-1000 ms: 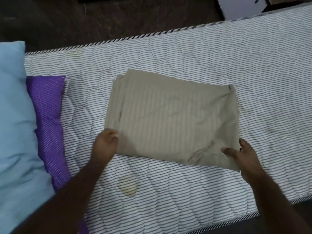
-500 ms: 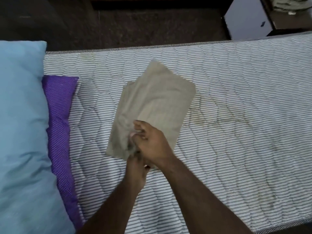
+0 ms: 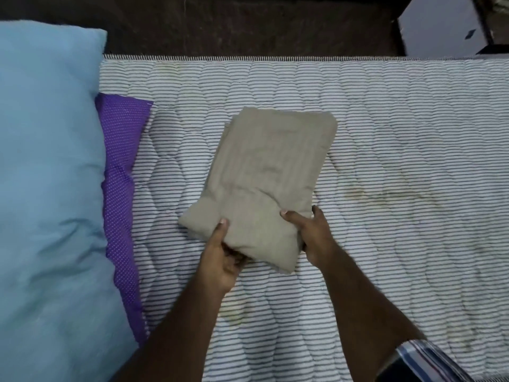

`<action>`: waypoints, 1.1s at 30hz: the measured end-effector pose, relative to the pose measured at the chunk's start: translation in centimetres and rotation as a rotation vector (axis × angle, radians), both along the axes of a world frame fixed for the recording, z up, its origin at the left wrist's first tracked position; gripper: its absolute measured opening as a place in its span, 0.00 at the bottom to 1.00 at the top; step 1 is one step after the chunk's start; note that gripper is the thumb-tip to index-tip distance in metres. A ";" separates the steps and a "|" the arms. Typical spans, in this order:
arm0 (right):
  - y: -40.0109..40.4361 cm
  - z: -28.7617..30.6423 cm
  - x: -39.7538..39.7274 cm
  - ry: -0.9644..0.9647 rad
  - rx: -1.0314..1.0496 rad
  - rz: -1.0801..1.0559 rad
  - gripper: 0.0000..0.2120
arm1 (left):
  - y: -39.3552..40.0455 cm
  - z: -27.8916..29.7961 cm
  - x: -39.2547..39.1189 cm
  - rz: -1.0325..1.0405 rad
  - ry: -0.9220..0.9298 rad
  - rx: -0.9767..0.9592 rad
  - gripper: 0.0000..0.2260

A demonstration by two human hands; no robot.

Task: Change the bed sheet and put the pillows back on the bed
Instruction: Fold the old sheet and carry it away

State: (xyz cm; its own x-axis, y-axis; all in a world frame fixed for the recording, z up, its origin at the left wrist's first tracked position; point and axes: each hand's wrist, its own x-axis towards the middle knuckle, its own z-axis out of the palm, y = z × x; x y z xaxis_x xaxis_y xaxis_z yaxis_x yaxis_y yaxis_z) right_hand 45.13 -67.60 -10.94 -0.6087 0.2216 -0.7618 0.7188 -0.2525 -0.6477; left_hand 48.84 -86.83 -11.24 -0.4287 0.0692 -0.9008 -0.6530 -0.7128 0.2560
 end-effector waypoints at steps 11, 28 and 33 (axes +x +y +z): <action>-3.7 11.9 14.0 -0.004 -0.613 -0.270 0.26 | -4.8 15.6 4.6 -0.205 0.257 -0.089 0.16; -19.5 34.0 24.7 0.713 -0.259 0.014 0.38 | -26.3 33.7 28.6 -0.047 0.412 -0.427 0.09; -28.6 38.4 26.8 0.835 -0.078 0.367 0.47 | -34.8 36.5 31.1 -0.112 0.444 -0.862 0.16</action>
State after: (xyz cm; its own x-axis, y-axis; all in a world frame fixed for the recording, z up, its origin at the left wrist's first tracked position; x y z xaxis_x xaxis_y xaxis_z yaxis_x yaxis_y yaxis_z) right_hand 71.93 -96.20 27.43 -0.9906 -0.1281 -0.0473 0.0683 -0.1655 -0.9838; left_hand 79.96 -121.60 25.21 -0.7723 -0.4769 -0.4197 -0.4238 -0.1054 0.8996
